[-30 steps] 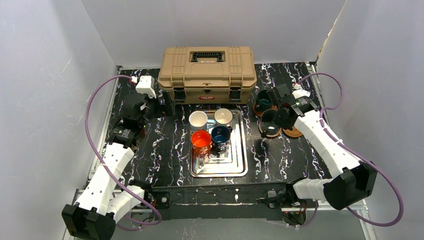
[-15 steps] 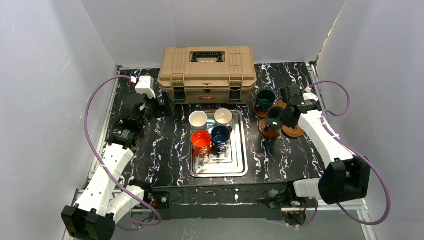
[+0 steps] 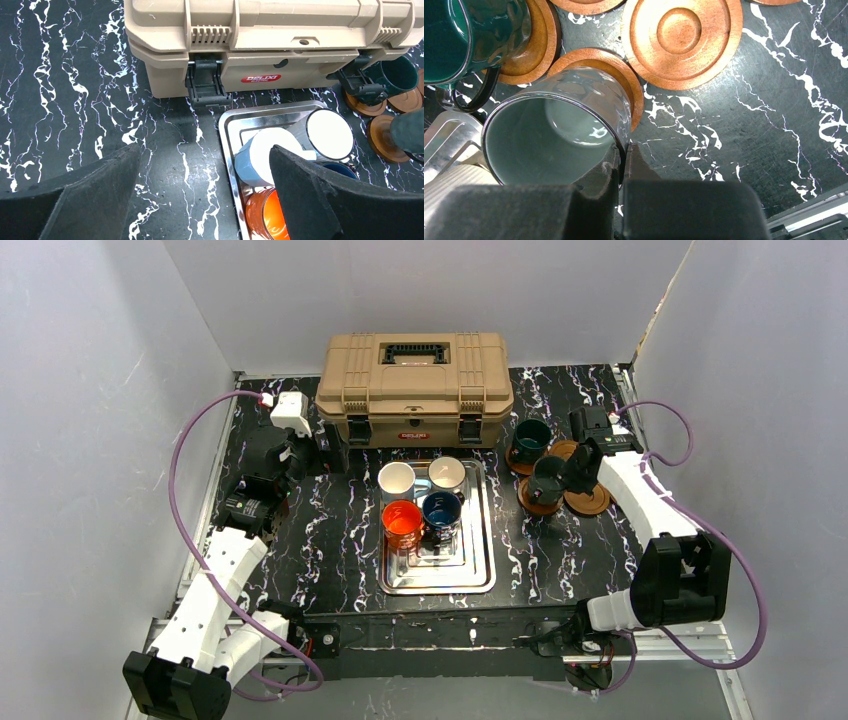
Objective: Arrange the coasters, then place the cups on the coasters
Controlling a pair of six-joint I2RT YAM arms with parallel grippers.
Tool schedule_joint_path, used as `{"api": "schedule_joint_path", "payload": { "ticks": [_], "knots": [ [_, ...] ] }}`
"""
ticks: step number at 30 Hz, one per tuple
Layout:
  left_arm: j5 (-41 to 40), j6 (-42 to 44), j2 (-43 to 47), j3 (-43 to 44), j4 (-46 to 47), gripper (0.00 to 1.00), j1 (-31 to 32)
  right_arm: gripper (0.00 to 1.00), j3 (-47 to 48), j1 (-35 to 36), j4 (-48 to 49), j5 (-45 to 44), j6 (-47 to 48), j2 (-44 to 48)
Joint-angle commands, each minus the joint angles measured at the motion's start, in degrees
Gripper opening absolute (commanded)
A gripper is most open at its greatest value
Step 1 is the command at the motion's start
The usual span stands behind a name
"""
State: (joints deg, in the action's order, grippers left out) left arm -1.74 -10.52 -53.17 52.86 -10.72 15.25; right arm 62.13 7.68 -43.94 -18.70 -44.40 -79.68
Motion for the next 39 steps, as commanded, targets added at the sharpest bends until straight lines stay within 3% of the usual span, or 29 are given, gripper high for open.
{"api": "schedule_joint_path", "payload": {
  "ticks": [1,39],
  "knots": [
    [-0.5,0.4,0.3,0.0,0.0,0.98,0.2,0.01,1.1,-0.6,3.8,0.6,0.9,0.0],
    [-0.5,0.4,0.2,0.0,0.1,0.98,0.2,0.01,-0.5,-0.7,5.4,-0.1,-0.2,-2.5]
  ]
}}
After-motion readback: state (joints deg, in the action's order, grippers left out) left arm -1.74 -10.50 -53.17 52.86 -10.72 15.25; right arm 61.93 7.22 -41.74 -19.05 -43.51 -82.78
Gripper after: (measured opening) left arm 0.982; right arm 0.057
